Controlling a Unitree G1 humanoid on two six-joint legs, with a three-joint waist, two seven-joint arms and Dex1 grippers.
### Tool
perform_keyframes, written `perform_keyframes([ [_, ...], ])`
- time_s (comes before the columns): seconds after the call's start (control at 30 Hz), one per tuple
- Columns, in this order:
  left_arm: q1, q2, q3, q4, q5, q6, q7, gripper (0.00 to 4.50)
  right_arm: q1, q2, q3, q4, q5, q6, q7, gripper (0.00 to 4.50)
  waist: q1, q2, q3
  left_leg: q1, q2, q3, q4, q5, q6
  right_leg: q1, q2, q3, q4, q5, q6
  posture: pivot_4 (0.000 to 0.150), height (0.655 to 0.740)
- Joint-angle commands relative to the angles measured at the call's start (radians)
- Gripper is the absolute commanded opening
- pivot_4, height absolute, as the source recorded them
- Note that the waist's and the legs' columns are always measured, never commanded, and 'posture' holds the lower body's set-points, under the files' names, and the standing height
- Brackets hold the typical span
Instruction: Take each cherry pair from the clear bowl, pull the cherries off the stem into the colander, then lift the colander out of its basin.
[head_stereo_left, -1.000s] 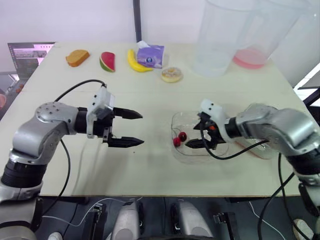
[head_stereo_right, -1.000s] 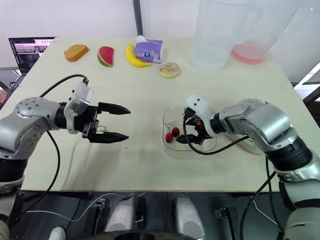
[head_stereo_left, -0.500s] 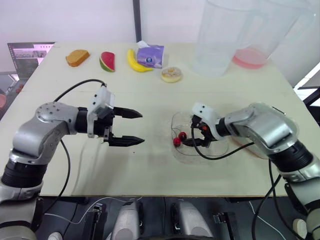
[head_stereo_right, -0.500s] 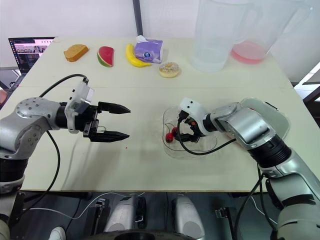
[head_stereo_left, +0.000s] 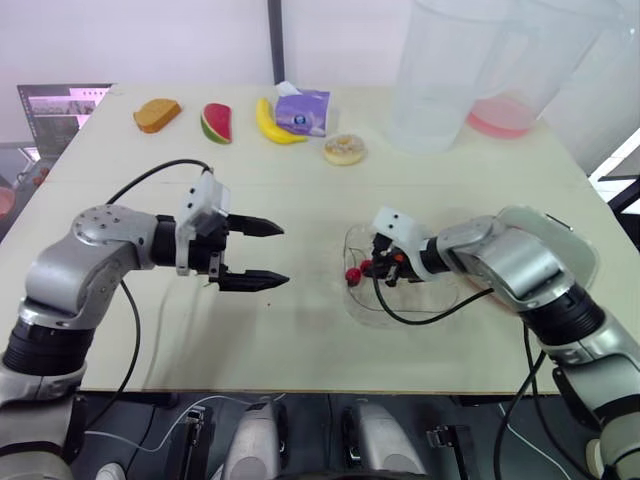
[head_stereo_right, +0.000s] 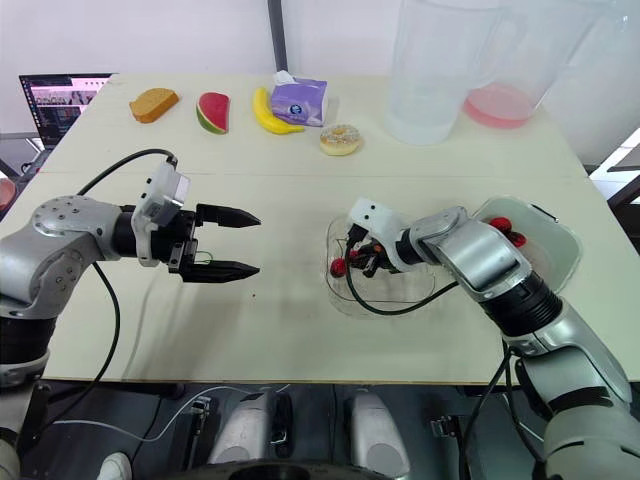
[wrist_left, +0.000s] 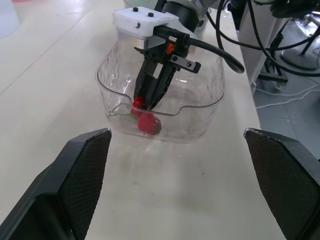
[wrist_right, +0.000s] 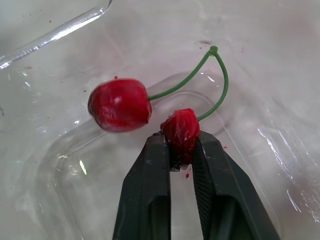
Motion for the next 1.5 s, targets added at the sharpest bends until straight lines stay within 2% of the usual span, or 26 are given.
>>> perform_keyframes([
  [0.03,-0.02,0.006,0.017,-0.029,-0.014,0.003,0.001,4.5,0.008,0.005,-0.011,-0.019,-0.014,0.0,0.008,0.11,0.0,0.0,0.0,0.0,0.0,0.0,0.0,0.0,0.0,0.0,0.0,0.0,0.0,0.0,0.0,0.15,0.74],
  [0.3,-0.032,0.002,0.024,-0.019,-0.025,0.016,0.004,4.5,-0.002,-0.023,-0.134,-0.137,0.052,0.105,0.008,0.11,0.001,0.0,0.0,0.0,0.0,0.0,0.0,0.0,0.0,0.0,0.0,0.0,0.0,0.0,0.0,0.15,0.74],
  [0.67,-0.133,-0.079,0.029,0.036,-0.078,0.089,0.058,4.5,0.117,-0.077,-0.454,-0.508,0.14,0.277,-0.107,0.11,0.002,0.0,0.0,0.0,0.0,0.0,0.0,0.0,0.0,0.0,0.0,0.0,0.0,0.0,0.0,0.15,0.74],
  [0.73,-0.162,-0.104,0.037,0.055,-0.102,0.118,0.073,4.5,0.157,-0.082,-0.498,-0.583,0.133,0.234,-0.13,0.11,0.002,0.0,0.0,0.0,0.0,-0.001,0.0,0.0,0.0,0.001,0.0,0.0,0.0,0.0,0.0,0.15,0.74],
  [0.87,-0.222,-0.159,0.057,0.105,-0.156,0.183,0.111,4.5,0.246,-0.028,-0.587,-0.691,0.122,0.002,-0.149,0.11,0.002,0.0,0.0,0.0,0.0,-0.001,0.0,0.0,0.0,0.001,0.001,0.0,0.0,0.0,0.0,0.15,0.74],
  [0.93,-0.26,-0.198,0.072,0.147,-0.205,0.249,0.142,4.5,0.341,-0.061,-0.576,-0.715,0.033,-0.179,-0.147,0.11,0.001,0.0,0.0,0.0,0.0,-0.001,0.0,0.0,0.0,0.001,0.001,0.0,0.0,0.0,0.0,0.15,0.74],
  [1.1,-0.32,-0.274,0.08,0.223,-0.256,0.333,0.19,4.5,0.485,-0.04,-0.53,-0.706,-0.085,-0.485,-0.164,0.11,0.002,0.0,0.0,0.0,-0.001,-0.002,0.001,0.0,-0.001,0.002,0.002,0.0,0.0,0.0,0.001,0.15,0.74],
  [1.27,-0.346,-0.342,0.098,0.255,-0.31,0.407,0.239,4.5,0.5,-0.018,-0.476,-0.669,-0.157,-0.621,-0.181,0.11,-0.002,0.0,0.0,0.001,-0.001,-0.002,0.001,0.002,-0.004,0.002,0.002,0.0,0.001,0.0,0.001,0.15,0.74],
  [1.5,-0.319,-0.416,0.111,0.234,-0.336,0.429,0.314,4.5,0.481,-0.011,-0.43,-0.642,-0.188,-0.661,-0.172,0.11,0.002,0.0,0.0,0.001,-0.001,-0.002,0.001,0.003,-0.006,0.002,0.001,0.0,0.001,0.0,0.0,0.15,0.74],
])
